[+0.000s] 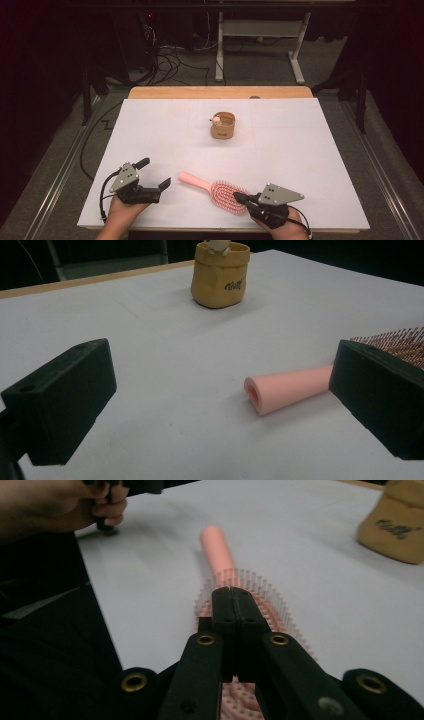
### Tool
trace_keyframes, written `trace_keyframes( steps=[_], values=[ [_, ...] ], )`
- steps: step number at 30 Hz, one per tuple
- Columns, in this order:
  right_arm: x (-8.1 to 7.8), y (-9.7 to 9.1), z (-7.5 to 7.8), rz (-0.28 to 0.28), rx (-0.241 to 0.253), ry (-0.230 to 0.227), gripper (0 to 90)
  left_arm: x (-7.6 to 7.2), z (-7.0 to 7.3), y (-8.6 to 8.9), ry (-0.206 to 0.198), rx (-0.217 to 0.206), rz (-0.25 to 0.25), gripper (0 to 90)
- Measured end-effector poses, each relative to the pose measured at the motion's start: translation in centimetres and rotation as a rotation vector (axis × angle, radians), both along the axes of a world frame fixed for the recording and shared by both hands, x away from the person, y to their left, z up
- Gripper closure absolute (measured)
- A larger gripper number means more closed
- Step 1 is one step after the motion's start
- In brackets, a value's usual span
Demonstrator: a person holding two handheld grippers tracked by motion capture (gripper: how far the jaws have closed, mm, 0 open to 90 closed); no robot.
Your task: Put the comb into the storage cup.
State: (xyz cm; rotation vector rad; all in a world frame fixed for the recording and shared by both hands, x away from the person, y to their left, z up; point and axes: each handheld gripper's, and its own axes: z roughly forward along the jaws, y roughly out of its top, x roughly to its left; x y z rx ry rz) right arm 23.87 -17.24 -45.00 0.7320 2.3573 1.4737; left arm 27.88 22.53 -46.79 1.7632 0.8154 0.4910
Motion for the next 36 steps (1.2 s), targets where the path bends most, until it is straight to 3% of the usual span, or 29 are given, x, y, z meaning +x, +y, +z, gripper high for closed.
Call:
trace_keyframes(
  steps=[7,8,10,22,36],
  values=[
    [-1.1,2.8,-0.9,0.08,-0.094,0.016,90.0,0.0,0.0,0.0,-0.002,0.0,-0.001,0.0],
    [-1.4,3.7,-1.3,0.096,-0.135,0.027,90.0,0.0,0.1,0.0,-0.003,0.0,0.0,0.0],
    [-1.5,4.4,-1.6,0.103,-0.164,0.037,90.0,-0.1,0.1,0.0,-0.004,0.0,0.0,0.0],
    [-1.0,5.5,-2.6,0.054,-0.282,0.069,90.0,-0.1,0.1,0.0,-0.005,0.003,-0.003,0.0],
    [-0.3,5.6,-2.8,0.004,-0.288,0.098,90.0,-0.1,0.1,-0.1,-0.003,0.002,-0.007,0.0]
  ],
)
